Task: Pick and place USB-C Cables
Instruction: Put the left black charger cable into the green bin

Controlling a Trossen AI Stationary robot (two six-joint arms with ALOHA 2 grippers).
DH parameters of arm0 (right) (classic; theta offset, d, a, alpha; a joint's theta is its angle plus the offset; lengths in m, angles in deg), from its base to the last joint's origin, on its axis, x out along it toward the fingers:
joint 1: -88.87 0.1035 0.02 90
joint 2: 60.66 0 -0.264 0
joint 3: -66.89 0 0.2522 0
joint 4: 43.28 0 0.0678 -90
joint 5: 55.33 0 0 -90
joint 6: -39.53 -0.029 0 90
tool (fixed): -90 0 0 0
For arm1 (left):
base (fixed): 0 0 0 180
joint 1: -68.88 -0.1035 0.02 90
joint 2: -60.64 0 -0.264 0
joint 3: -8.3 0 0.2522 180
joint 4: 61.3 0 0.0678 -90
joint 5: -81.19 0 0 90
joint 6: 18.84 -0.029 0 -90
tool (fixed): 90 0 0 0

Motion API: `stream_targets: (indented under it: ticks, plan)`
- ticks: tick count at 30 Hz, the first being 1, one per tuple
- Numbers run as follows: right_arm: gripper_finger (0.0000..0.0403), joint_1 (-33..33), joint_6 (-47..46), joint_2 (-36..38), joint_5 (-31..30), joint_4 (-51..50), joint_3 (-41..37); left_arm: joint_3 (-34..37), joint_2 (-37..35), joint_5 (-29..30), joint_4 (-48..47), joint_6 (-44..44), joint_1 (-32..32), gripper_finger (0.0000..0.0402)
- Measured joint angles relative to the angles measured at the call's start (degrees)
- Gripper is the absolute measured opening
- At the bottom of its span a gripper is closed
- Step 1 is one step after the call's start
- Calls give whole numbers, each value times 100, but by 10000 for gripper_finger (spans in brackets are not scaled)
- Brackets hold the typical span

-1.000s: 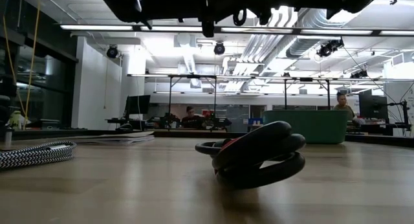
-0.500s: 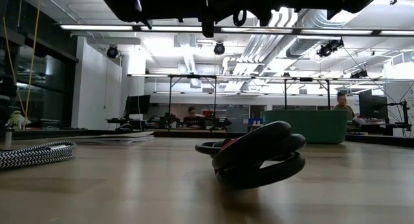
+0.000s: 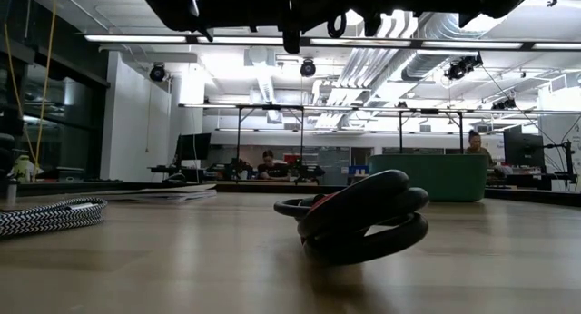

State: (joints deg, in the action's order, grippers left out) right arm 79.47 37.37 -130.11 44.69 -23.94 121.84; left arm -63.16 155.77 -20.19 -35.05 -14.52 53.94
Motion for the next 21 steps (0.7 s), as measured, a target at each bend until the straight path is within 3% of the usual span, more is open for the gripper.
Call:
stream_targets:
  ticks: [21]
  plan:
    - [56,1,65,0,-2,-30,0,4,-2,-7,-2,91,3,8]
